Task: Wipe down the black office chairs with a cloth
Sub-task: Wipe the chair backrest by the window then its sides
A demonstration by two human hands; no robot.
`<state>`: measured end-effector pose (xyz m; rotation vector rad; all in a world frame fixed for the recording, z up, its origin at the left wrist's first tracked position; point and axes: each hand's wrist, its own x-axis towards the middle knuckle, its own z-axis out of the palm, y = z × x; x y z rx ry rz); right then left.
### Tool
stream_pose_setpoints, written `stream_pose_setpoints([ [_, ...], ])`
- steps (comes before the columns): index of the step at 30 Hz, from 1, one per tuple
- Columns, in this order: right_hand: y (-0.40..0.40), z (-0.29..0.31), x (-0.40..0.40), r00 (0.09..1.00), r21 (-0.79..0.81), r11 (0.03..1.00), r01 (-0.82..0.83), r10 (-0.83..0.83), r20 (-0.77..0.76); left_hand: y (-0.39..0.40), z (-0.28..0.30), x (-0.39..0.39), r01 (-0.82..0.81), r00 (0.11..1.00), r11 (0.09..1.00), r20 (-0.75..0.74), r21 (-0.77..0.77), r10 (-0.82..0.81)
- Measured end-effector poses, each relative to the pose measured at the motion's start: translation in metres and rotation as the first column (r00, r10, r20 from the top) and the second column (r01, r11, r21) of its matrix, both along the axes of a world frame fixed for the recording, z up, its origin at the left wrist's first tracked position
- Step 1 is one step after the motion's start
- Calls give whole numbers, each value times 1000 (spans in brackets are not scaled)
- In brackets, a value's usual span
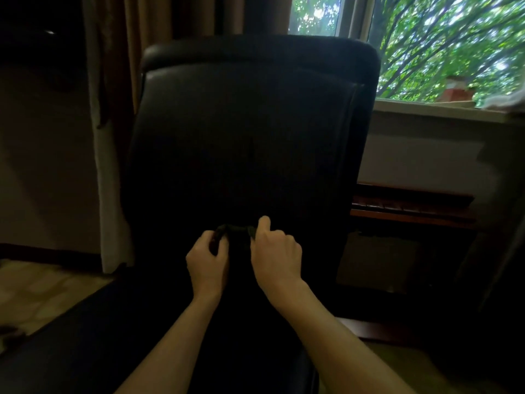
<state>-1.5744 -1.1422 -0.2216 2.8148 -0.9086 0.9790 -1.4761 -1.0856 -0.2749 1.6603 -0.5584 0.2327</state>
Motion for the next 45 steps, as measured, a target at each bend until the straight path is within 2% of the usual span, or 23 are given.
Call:
stream_pose_setpoints([
  [4, 10, 24, 41, 992, -21, 993, -115, 116, 42, 14, 34, 43, -97, 995, 995, -19, -12, 97],
  [7, 9, 32, 59, 987, 15, 989, -147, 146, 61, 19, 45, 60, -107, 993, 993, -38, 51, 109],
  [12, 2, 16, 45, 994, 56, 992, -113, 113, -1, 22, 30, 52, -28, 999, 972, -23, 234, 34],
  [14, 0, 14, 35, 989, 83, 987, -139, 142, -35, 30, 27, 47, 15, 1000, 969, -13, 247, -13],
  [17, -2, 30, 23, 977, 151, 966, -209, 212, 1, 46, 35, 32, 65, 997, 987, -56, 149, -57],
  [21, 3, 57, 12, 940, 227, 913, -340, 323, 113, 64, 60, 6, 129, 924, 983, -345, -128, -166],
  [25, 5, 74, 4, 900, 232, 872, -432, 403, 163, 69, 98, -5, 141, 898, 969, -386, -205, -212],
  [27, 3, 83, -3, 872, 380, 785, -490, 437, 223, 69, 110, -10, 145, 879, 963, -417, -226, -230],
  [30, -5, 108, -7, 845, 643, 549, -534, 373, 383, 65, 133, -18, 189, 814, 942, -492, -279, -309],
  [32, -12, 124, -7, 848, 676, 512, -530, 311, 430, 66, 152, -22, 232, 755, 917, -535, -323, -380],
  [34, -16, 142, -7, 838, 718, 432, -545, 255, 482, 69, 176, -25, 258, 713, 901, -560, -350, -422],
  [36, -15, 163, -10, 829, 786, 265, -559, 147, 540, 67, 201, -23, 253, 706, 903, -573, -346, -417],
  [38, -15, 186, -13, 828, 827, 27, -561, 14, 561, 59, 229, -21, 250, 728, 919, -566, -306, -387],
  [40, -20, 212, -17, 847, 825, -194, -530, -77, 526, 46, 258, -23, 264, 762, 936, -545, -234, -351],
  [41, -24, 225, -19, 864, 828, -252, -502, -92, 495, 40, 271, -25, 270, 774, 943, -537, -197, -334],
  [43, -33, 251, -26, 891, 855, -251, -455, -126, 437, 30, 298, -28, 288, 788, 950, -535, -120, -306],
  [45, -41, 279, -33, 890, 878, -166, -448, -173, 422, 23, 327, -27, 320, 798, 947, -531, -27, -285],
])
